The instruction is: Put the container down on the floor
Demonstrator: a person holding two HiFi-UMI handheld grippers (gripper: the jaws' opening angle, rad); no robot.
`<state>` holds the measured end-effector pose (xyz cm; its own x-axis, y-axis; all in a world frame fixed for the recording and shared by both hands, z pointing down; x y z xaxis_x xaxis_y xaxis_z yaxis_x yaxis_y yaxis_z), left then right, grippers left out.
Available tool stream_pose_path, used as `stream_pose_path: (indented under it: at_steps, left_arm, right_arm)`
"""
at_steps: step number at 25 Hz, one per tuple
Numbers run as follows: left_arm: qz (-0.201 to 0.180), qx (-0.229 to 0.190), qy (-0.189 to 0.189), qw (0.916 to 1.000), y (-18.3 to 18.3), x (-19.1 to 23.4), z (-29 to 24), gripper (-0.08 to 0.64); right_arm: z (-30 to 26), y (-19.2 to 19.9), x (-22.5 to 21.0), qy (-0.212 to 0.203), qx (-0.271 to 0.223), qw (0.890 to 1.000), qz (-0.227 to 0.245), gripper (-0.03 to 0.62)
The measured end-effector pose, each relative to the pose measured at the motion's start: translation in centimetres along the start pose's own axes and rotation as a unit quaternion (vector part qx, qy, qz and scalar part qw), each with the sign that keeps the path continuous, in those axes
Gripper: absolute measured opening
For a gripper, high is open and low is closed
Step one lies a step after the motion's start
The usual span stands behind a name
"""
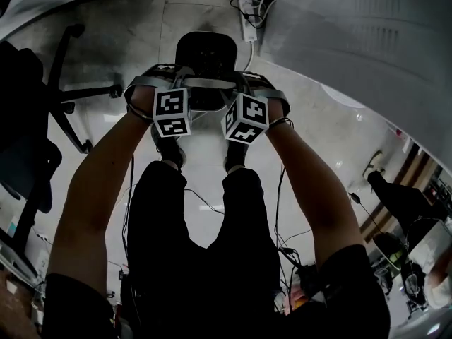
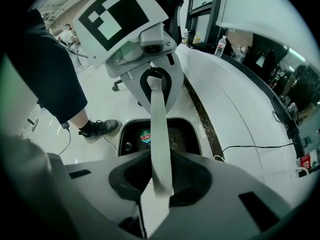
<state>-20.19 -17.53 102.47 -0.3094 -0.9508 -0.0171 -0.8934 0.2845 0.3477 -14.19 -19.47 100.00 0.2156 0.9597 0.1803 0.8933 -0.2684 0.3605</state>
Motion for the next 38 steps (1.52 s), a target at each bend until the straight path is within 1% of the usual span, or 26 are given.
stream_pose_path:
  at_steps: [3,6,9,12,16,18,21,27,31,33,35,38]
  left_arm:
    - [0.019,0.008,0.012,0.9997,0.7,-0.1,0.0,0.015]
    - [0.030,0.007,0.002,0.9995,1.2,0.2,0.4,0.045]
    - [0.049,0.003,-0.007,0.9988,2.1,0.4,1.2,0.063]
    - [0.072,0.003,-0.012,0.9973,2.8,0.4,1.9,0.100]
    - [0.097,0.008,-0.009,0.9953,3.7,0.5,2.4,0.108]
    - [0.101,0.011,-0.012,0.9948,3.9,0.7,2.7,0.109]
    - [0.101,0.015,-0.020,0.9946,4.0,0.9,3.1,0.115]
    - [0.110,0.026,-0.020,0.9934,4.6,0.9,3.7,0.118]
    - [0.112,0.029,-0.019,0.9931,4.8,0.8,4.3,0.118]
    - [0.111,0.032,-0.025,0.9930,4.8,1.0,4.5,0.121]
    - [0.119,0.031,-0.030,0.9919,5.0,1.1,4.9,0.127]
    - [0.146,0.022,-0.027,0.9888,5.5,0.4,5.8,0.138]
  right_arm:
    - [-0.2,-0.4,0.1,0.000,-0.002,1.000,-0.009,0.071]
    - [-0.5,-0.6,-0.1,0.004,-0.007,1.000,-0.012,0.071]
    - [-0.6,-0.9,-0.3,0.001,-0.008,1.000,-0.006,0.071]
    - [-0.5,-1.0,-0.3,-0.005,-0.005,1.000,-0.017,0.072]
    - [-0.3,-0.9,-0.7,-0.005,0.007,0.999,-0.033,0.095]
    - [-0.1,-0.4,-1.0,-0.007,0.011,0.999,-0.039,0.135]
    - [0.4,0.3,-1.0,-0.019,0.010,0.998,-0.053,0.152]
    - [1.1,0.0,-1.2,-0.021,0.007,0.997,-0.076,0.152]
    - [1.4,-0.6,-1.1,-0.024,0.004,0.997,-0.075,0.155]
    - [1.5,-0.7,-1.3,-0.017,0.005,0.997,-0.071,0.158]
    - [1.7,-0.7,-1.6,-0.012,0.009,0.997,-0.075,0.167]
    - [2.4,-0.7,-1.3,-0.026,0.012,0.996,-0.089,0.186]
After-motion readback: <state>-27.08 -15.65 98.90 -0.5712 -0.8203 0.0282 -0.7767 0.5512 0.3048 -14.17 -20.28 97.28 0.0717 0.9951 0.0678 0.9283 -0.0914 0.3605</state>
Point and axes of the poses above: the fingertips, and each gripper's own axes: z backward along the fingers, x to its left, y out of its underside, the point moved 2 cm from there along z, backward along the fingers, and after that the axes turned 6 degrees about y, right-handed, at the moved point
